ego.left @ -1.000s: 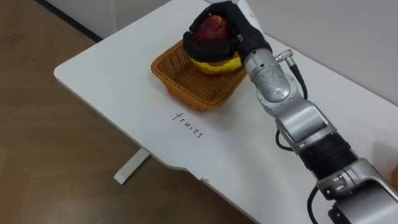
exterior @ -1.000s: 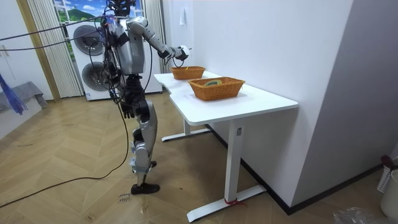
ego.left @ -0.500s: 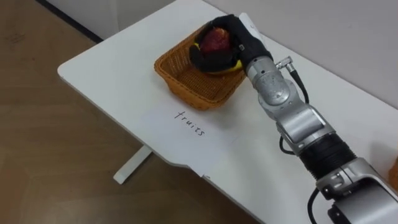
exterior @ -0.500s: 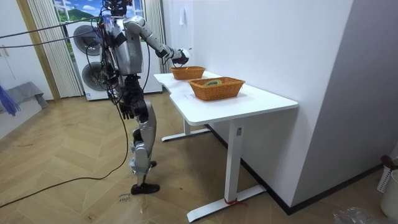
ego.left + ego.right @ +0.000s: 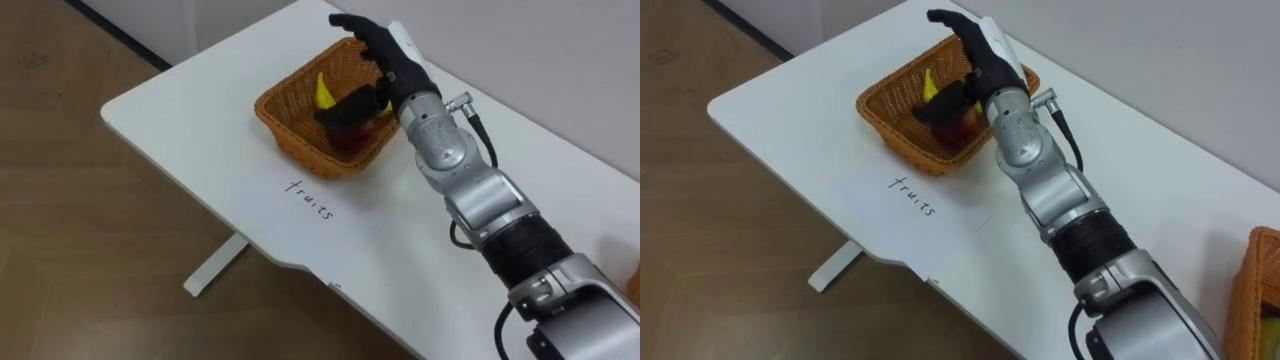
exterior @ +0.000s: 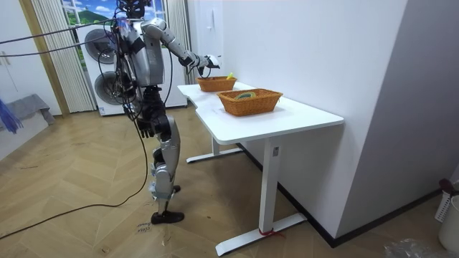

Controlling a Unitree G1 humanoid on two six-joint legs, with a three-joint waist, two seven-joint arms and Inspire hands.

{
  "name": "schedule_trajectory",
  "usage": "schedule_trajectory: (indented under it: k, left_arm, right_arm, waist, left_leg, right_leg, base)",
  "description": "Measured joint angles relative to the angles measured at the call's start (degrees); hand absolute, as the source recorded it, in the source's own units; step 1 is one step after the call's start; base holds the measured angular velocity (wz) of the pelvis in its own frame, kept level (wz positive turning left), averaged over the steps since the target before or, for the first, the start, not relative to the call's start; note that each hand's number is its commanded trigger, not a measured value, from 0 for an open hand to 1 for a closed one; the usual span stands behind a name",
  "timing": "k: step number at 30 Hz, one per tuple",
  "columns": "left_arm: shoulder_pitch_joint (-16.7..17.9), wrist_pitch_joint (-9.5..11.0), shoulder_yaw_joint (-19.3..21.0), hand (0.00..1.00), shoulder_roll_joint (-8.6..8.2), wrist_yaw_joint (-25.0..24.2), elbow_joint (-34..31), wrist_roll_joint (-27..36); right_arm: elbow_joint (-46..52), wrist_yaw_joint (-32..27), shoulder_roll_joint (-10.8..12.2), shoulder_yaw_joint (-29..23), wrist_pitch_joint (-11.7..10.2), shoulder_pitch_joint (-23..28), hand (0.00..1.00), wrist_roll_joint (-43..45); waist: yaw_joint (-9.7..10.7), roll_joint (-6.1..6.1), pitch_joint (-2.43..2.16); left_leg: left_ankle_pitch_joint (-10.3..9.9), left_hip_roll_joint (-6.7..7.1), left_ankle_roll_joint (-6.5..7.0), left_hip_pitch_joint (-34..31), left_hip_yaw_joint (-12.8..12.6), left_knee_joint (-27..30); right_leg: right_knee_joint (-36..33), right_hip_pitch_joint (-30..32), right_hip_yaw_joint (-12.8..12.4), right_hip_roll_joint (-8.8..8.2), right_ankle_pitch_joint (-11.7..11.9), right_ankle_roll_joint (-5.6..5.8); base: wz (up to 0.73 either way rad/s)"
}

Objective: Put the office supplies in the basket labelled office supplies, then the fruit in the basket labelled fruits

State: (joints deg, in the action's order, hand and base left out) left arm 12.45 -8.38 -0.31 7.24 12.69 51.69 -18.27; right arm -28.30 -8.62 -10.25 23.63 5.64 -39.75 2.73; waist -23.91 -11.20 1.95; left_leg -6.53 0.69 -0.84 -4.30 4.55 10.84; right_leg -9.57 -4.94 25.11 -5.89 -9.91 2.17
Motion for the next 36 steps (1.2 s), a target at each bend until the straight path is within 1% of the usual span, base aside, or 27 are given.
schedule_trajectory:
  k: [8, 17, 23, 27, 29, 32, 33, 36]
  left_arm:
    - [0.6, -0.1, 0.0, 0.0, -0.08, -0.71, 0.01, -0.01]
    - [0.97, -0.97, 0.01, 0.0, -0.07, -0.94, -0.08, -0.23]
    - [0.53, -1.09, 0.01, 0.0, -0.11, -0.87, -0.15, -0.29]
    - [0.82, -1.15, 0.07, 0.0, 0.06, -0.85, -2.81, -0.14]
    - [0.82, -1.06, 0.07, 0.0, 0.2, -0.84, -3.68, 0.02]
    - [0.83, -0.89, 0.07, 0.0, 0.21, -0.44, -4.08, 0.21]
    - [0.89, -0.89, 0.07, 0.0, 0.28, -0.34, -4.06, 0.37]
    - [0.95, -0.93, 0.12, 0.0, 0.34, -0.32, -4.01, 0.84]
  right_arm:
    - [0.0, 0.01, 0.01, 0.0, -0.02, 0.0, 0.0, 0.04]
    - [-0.01, 0.0, 0.02, -0.01, -0.01, 0.0, 0.0, 0.04]
    - [-0.01, 0.0, 0.02, -0.01, -0.02, 0.0, 0.0, 0.27]
    - [0.0, 0.01, -0.2, -0.06, -0.04, 0.0, 0.0, 0.24]
    - [0.07, 0.0, -0.21, -0.39, -0.08, 0.0, 0.0, 0.26]
    - [2.03, 0.0, -0.61, -1.15, -0.08, -0.01, 0.0, 0.17]
    - [3.05, 0.01, -0.68, -1.85, -0.2, -0.03, 0.0, 0.08]
    - [5.33, 0.01, -0.85, -4.74, -0.24, -0.11, 0.0, -0.01]
  waist:
    - [-0.06, -0.04, -0.03]
    - [-0.13, 0.19, -0.02]
    - [-0.1, 0.39, -0.29]
    - [0.16, 0.45, -0.36]
    - [0.46, 0.27, -0.49]
    - [1.44, -0.01, -0.7]
    - [1.94, -0.09, -0.77]
    - [3.38, -0.02, -0.78]
  left_leg:
    - [-0.01, 0.02, 0.0, -0.11, 0.02, 0.19]
    - [-0.01, 0.02, 0.0, -0.19, 0.1, 0.56]
    - [-0.01, 0.02, 0.0, -0.15, 0.08, 0.57]
    - [0.01, 0.02, 0.01, -0.13, 0.11, 0.58]
    - [0.01, 0.02, 0.01, -0.15, 0.11, 0.57]
    - [0.01, 0.04, 0.02, -0.08, 0.07, 0.55]
    - [0.01, 0.03, 0.02, -0.01, 0.04, 0.56]
    - [0.01, 0.05, 0.02, 0.04, 0.22, 0.81]
  right_leg:
    - [-0.04, 0.02, -0.08, 0.01, 0.0, 0.0]
    - [-0.01, 0.09, -0.18, 0.05, 0.0, 0.0]
    - [-0.01, 0.09, -0.19, 0.04, 0.0, 0.0]
    - [0.0, 0.04, -0.19, 0.04, 0.0, 0.0]
    - [-0.01, 0.04, -0.22, 0.04, 0.0, 0.0]
    - [-0.05, -0.01, -0.3, 0.0, 0.0, 0.0]
    - [-0.05, -0.05, -0.25, 0.0, 0.0, 0.0]
    - [-0.03, -0.29, 0.2, 0.01, 0.0, 0.0]
  base:
    - [0.0]
    - [0.0]
    - [0.0]
    - [0.0]
    - [0.0]
    - [0.0]
    - [0.0]
    - [0.01]
